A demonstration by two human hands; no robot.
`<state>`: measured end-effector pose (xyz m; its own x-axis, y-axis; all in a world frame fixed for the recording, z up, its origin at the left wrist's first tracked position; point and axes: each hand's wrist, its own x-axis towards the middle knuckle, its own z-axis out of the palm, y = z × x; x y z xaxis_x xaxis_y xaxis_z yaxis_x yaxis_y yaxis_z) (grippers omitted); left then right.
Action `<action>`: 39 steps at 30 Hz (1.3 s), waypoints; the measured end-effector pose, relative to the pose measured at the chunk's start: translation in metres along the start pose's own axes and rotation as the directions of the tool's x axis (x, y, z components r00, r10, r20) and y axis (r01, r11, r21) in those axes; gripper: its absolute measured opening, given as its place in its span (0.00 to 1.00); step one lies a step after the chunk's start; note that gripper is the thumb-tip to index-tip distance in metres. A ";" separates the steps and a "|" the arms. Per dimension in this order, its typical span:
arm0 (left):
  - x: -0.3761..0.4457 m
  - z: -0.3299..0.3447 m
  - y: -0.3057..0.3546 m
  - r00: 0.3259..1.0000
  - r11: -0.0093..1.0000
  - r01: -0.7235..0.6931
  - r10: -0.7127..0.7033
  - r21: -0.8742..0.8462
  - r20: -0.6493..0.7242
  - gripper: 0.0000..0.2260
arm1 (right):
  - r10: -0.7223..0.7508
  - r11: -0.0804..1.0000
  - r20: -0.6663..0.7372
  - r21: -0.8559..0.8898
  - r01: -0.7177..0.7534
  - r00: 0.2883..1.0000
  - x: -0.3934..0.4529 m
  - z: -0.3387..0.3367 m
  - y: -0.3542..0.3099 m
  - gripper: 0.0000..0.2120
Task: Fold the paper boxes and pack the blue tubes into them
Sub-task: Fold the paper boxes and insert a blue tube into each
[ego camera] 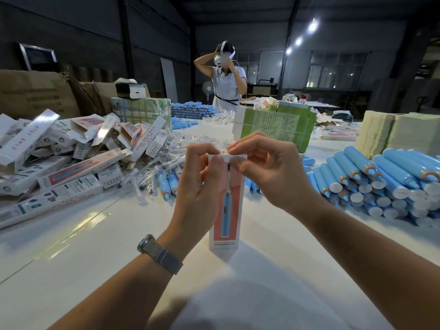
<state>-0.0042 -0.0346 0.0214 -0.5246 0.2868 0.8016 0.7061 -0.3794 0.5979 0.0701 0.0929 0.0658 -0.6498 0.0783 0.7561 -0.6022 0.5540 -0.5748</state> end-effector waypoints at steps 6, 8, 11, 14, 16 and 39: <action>0.000 0.002 0.000 1.000 1.000 -0.018 0.018 0.018 -0.003 0.11 | -0.023 0.996 -0.066 -0.085 0.017 0.998 -0.001 0.006 0.000 0.07; 0.001 0.002 0.000 1.000 1.000 -0.013 0.013 0.019 -0.004 0.11 | -0.026 0.995 -0.065 -0.093 0.020 0.998 -0.001 0.006 0.000 0.04; 0.000 0.002 0.002 1.000 1.000 -0.007 0.007 0.025 -0.012 0.11 | -0.059 0.990 -0.066 -0.131 0.050 0.996 0.000 0.004 -0.003 0.02; -0.001 0.003 0.002 0.999 1.000 -0.020 0.020 0.012 -0.026 0.08 | -0.066 0.982 -0.081 -0.181 0.050 0.995 0.000 0.005 -0.005 0.01; -0.002 0.003 0.000 1.000 1.000 -0.025 0.025 0.003 -0.011 0.04 | -0.061 0.977 -0.089 -0.210 0.041 0.994 0.000 0.006 -0.005 0.02; -0.004 0.000 -0.006 0.992 0.992 -0.111 0.107 0.066 0.066 0.05 | 0.046 0.969 0.128 -0.245 -0.014 0.991 0.017 -0.019 -0.029 0.09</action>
<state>-0.0062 -0.0338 0.0149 -0.4134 0.3024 0.8589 0.7900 -0.3501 0.5034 0.0853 0.0943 0.1010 -0.7307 -0.0026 0.6827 -0.4612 0.7392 -0.4908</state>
